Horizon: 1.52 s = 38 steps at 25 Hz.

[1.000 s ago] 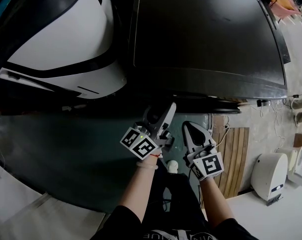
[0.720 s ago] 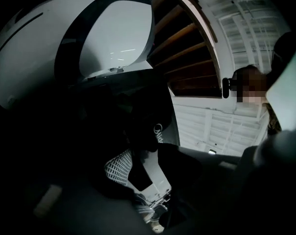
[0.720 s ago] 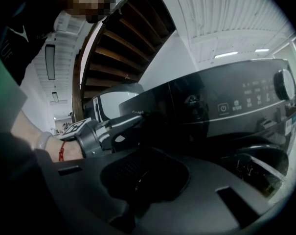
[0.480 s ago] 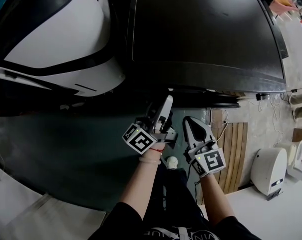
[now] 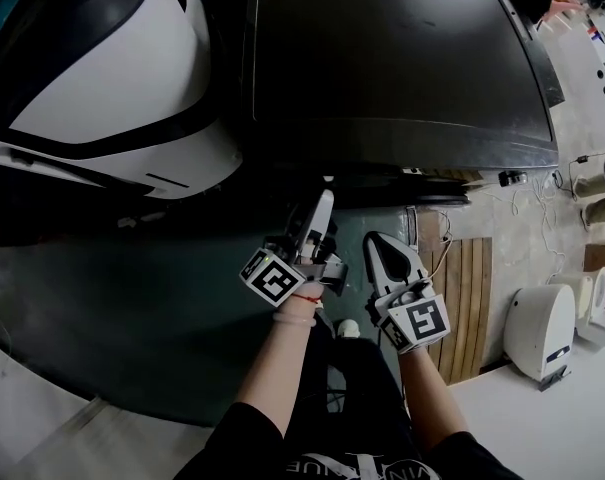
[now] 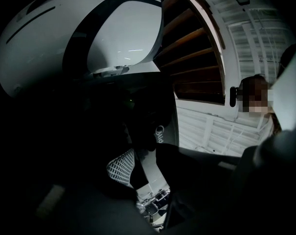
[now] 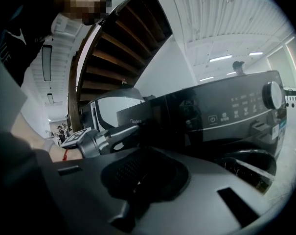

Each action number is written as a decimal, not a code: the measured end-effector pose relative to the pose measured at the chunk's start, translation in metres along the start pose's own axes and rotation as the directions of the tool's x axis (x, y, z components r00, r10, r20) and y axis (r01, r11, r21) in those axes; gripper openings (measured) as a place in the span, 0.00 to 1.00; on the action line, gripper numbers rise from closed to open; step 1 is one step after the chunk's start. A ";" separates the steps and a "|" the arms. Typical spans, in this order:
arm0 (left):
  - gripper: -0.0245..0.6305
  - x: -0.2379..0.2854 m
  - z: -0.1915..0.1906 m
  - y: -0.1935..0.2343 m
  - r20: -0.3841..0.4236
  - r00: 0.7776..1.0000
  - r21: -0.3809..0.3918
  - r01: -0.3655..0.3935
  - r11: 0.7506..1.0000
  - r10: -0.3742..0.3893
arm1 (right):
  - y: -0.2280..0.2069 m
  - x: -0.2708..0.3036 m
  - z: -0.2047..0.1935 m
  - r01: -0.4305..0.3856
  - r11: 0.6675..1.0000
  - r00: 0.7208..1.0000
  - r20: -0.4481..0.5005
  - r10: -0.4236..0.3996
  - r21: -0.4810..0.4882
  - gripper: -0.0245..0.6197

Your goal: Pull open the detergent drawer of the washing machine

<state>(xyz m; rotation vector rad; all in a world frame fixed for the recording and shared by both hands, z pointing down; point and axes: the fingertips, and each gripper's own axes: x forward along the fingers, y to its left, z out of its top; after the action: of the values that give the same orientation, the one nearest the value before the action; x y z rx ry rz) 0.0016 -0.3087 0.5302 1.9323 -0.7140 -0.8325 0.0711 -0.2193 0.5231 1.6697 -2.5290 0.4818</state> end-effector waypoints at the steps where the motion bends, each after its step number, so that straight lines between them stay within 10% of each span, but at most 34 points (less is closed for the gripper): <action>1: 0.26 -0.001 -0.002 -0.001 -0.002 1.000 -0.001 -0.005 1.000 0.005 | 0.001 -0.001 0.002 -0.002 1.000 1.000 0.005 0.002 0.002 0.06; 38: 0.26 -0.069 -0.033 -0.034 0.017 0.999 0.005 -0.039 0.999 0.039 | 0.045 -0.051 -0.005 -0.104 0.994 0.994 0.036 0.106 -0.031 0.06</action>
<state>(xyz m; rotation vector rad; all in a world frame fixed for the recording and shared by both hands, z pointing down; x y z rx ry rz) -0.0094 -0.2257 0.5316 1.9120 -0.7629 -0.8246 0.0508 -0.1571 0.5060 1.5567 -2.6478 0.4221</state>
